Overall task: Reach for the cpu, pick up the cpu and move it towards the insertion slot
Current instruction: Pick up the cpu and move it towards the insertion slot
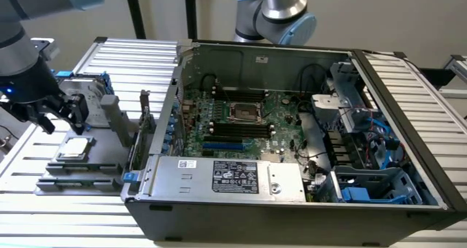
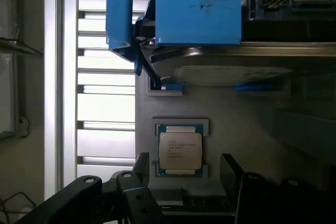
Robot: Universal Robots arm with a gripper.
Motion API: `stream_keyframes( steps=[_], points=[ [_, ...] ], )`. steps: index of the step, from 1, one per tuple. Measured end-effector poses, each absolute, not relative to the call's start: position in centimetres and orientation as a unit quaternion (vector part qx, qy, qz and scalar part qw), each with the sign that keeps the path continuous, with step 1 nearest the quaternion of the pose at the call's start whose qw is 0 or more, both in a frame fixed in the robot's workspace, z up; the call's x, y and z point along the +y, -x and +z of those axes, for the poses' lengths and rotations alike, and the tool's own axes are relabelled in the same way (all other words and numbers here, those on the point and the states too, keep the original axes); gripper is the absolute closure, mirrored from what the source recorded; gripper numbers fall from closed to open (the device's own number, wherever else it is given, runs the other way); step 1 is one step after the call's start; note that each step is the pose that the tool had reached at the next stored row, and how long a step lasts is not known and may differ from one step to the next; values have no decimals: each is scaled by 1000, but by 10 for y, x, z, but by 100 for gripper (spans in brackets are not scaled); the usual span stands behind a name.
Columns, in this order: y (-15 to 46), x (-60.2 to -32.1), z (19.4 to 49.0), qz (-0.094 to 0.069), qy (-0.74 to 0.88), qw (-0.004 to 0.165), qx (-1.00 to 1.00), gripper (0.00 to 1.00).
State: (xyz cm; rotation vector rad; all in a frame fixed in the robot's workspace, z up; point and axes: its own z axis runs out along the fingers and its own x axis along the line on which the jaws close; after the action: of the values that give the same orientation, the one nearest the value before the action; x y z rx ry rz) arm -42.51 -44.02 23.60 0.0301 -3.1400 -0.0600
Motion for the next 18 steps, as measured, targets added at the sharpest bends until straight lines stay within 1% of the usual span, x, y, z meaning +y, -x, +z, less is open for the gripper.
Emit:
stream_keyframes(
  steps=[18],
  points=[
    [425,-444,203,-19,-10,0,-1000,35]
  ],
)
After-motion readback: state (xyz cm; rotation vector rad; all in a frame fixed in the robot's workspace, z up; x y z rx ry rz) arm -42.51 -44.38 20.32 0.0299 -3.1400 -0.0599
